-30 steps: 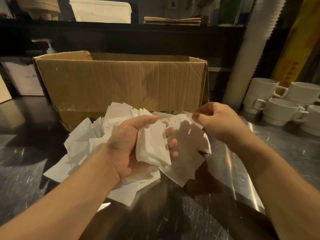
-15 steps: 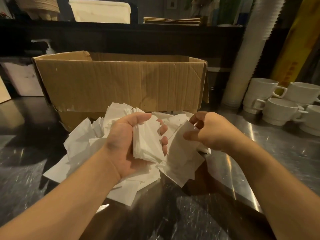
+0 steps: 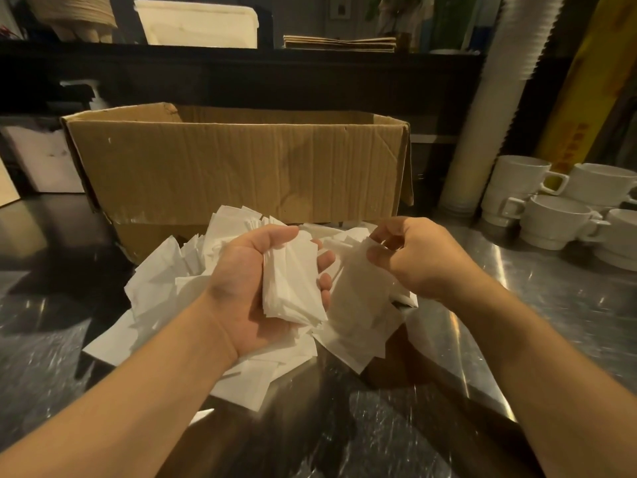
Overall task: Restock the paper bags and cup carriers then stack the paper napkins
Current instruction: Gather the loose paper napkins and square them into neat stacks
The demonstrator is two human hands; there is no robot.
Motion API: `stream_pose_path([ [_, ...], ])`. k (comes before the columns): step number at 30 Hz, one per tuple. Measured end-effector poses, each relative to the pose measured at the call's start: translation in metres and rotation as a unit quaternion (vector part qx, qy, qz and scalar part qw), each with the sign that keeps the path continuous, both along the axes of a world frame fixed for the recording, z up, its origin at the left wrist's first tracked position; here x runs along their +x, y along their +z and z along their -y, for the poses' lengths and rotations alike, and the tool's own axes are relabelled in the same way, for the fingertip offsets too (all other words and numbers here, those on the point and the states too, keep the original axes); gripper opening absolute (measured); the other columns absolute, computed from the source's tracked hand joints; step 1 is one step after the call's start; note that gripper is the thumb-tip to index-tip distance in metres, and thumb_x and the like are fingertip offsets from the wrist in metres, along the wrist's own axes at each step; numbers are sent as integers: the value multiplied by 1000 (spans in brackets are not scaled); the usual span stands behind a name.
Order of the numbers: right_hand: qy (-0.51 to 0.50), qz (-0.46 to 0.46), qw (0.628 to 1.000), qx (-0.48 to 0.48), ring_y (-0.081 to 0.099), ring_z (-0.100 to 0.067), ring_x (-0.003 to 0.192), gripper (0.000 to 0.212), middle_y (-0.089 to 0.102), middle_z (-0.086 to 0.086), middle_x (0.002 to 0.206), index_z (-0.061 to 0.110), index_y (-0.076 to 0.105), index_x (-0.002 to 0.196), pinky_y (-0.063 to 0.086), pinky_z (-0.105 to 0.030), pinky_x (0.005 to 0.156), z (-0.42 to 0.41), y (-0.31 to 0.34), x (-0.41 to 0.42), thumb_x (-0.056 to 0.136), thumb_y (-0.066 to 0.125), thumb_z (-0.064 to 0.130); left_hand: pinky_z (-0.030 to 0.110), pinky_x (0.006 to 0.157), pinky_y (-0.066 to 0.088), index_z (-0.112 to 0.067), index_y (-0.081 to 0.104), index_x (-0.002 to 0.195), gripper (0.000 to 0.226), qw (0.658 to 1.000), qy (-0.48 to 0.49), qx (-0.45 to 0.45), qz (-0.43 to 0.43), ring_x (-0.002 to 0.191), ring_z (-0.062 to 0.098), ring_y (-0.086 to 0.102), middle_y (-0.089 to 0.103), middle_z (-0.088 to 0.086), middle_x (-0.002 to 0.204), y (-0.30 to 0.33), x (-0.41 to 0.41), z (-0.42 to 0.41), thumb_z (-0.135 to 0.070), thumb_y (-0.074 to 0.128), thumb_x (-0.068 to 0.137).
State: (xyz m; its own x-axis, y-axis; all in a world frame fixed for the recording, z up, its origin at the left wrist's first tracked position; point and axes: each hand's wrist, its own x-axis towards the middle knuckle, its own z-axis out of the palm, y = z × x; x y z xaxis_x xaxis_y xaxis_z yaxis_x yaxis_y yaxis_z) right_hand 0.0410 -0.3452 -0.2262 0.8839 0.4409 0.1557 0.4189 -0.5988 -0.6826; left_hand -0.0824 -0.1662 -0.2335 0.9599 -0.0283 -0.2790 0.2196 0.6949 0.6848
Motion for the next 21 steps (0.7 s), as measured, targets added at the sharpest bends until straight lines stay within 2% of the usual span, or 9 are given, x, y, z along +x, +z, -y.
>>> stream_pose_path([
  [5, -26, 44, 997, 58, 58, -4, 87, 21, 66, 8, 106, 31, 65, 106, 41, -11, 61, 5, 1, 2, 97, 69, 13, 41, 77, 50, -9, 64, 127, 48, 1000, 5, 5, -1, 78, 28, 60, 67, 15, 113, -1, 0, -1, -33, 60, 85],
  [10, -40, 58, 995, 68, 60, -13, 101, 23, 66, 7, 111, 30, 63, 108, 44, -17, 74, 6, 0, 2, 98, 65, 9, 39, 75, 52, -10, 61, 136, 55, 1000, 8, 14, -2, 78, 27, 62, 68, 15, 110, -1, -1, 0, -34, 60, 86],
  [12, -44, 59, 994, 85, 60, -12, 99, 23, 65, 9, 108, 31, 62, 105, 45, -18, 74, 6, 1, 1, 98, 65, 10, 39, 75, 51, -10, 61, 136, 56, 1000, 8, 13, -1, 77, 27, 61, 68, 15, 110, 0, -2, 1, -34, 59, 86],
  [15, -49, 76, 988, 126, 63, -12, 88, 7, 67, 6, 95, 23, 67, 97, 50, -21, 67, 7, 6, -1, 95, 67, 17, 39, 76, 48, -9, 62, 131, 50, 1000, 5, 7, 5, 75, 27, 60, 67, 15, 108, 1, -2, 1, -32, 58, 87],
  [17, -21, 9, 979, 201, 65, -17, 84, 4, 70, -2, 89, 16, 70, 92, 55, -24, 64, 9, 13, -3, 94, 67, 15, 39, 76, 48, -9, 60, 132, 51, 1000, 1, 6, 8, 75, 27, 60, 67, 15, 107, 0, -2, 1, -32, 58, 87],
  [19, 36, -105, 960, 258, 66, -20, 86, 6, 71, -3, 89, 13, 72, 91, 59, -26, 67, 12, 20, -5, 93, 67, 12, 40, 76, 49, -9, 60, 133, 52, 1000, -1, 7, 8, 76, 27, 60, 66, 15, 107, 0, -1, 0, -33, 58, 87],
  [21, 81, -159, 951, 251, 67, -23, 88, 4, 72, -3, 90, 14, 74, 91, 61, -32, 74, 14, 22, -6, 92, 70, 15, 40, 76, 48, -8, 60, 127, 48, 1000, -9, 2, 14, 77, 27, 58, 64, 14, 107, -1, 0, -1, -32, 58, 86],
])
